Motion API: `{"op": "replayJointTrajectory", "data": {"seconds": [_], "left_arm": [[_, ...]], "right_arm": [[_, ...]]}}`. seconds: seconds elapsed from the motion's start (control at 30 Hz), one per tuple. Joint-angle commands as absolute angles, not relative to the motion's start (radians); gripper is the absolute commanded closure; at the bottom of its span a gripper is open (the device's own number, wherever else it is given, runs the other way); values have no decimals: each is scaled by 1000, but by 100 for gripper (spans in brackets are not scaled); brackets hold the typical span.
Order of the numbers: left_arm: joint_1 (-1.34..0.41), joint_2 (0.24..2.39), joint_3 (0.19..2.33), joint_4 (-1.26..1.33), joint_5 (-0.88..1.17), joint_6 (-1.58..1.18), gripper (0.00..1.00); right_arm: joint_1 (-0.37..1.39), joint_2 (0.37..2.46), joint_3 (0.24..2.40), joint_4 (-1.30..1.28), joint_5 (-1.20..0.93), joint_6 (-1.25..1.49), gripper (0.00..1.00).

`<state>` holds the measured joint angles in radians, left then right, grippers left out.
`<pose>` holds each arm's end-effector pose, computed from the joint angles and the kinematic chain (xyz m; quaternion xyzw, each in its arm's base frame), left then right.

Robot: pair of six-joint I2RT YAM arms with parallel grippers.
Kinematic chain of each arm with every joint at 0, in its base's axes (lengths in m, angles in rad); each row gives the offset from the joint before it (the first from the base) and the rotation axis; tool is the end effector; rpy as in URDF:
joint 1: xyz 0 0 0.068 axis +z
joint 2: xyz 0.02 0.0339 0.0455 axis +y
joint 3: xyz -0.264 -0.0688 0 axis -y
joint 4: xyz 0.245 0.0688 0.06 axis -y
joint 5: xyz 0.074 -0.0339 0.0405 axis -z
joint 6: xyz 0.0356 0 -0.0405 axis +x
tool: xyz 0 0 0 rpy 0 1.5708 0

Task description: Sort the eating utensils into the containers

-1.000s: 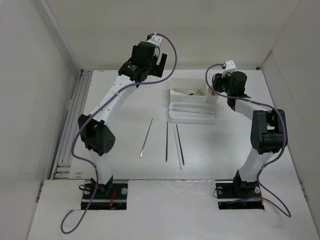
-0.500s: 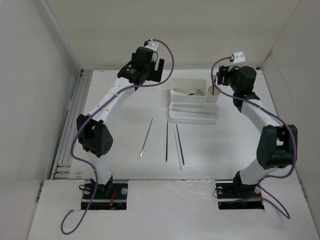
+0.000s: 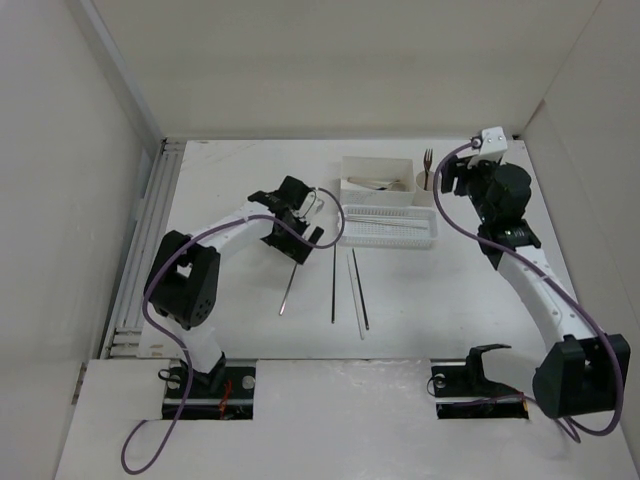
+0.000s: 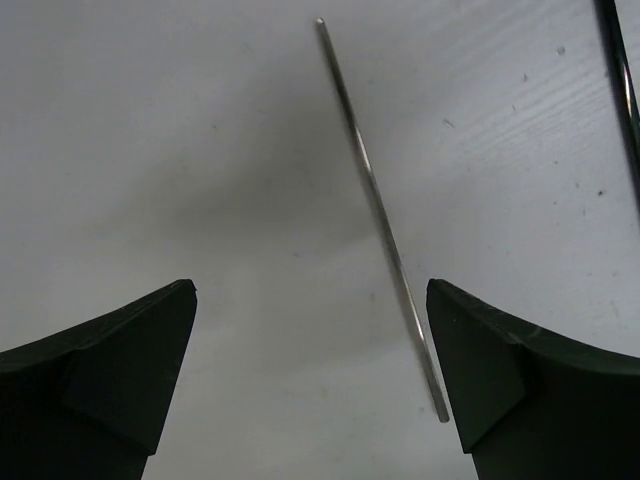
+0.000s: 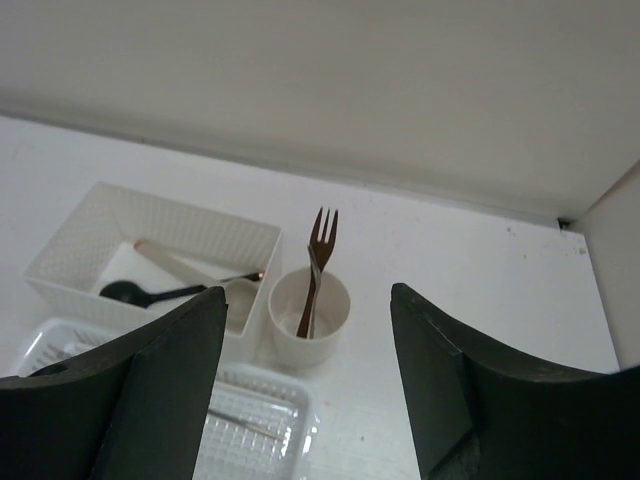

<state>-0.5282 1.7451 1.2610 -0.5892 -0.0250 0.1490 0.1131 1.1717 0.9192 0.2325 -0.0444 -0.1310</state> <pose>0.3139 -0.1821 0.2163 0.3190 0.9151 -0.0345 0.2440 0.2772 0.0331 0.3515 -0.1023 0.7068 0.0096 0.6999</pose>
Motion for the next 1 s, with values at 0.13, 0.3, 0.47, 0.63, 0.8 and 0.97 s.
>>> {"op": "replayJointTrajectory", "data": {"seconds": [0.13,0.3,0.47,0.63,0.8,0.97], "left_arm": [[-522,1758,1198,-546,100,124,2],[-522,1821,1196,-497,107,124,13],[-522,1904,1187,-497,74,109,44],[-522,1913,1169,-546,83,123,86],[-522,1934,1175,-555,95,135,100],[-482,1908,1296,-612,72,202,100]], "right_arm": [[126,1068,893,189,-15,-130,28],[126,1036,882,170,-15,-130,28],[126,1026,900,161,12,-149,27],[126,1017,910,161,41,-181,26],[126,1026,910,161,63,-199,26],[126,1046,920,161,72,-219,26]]}}
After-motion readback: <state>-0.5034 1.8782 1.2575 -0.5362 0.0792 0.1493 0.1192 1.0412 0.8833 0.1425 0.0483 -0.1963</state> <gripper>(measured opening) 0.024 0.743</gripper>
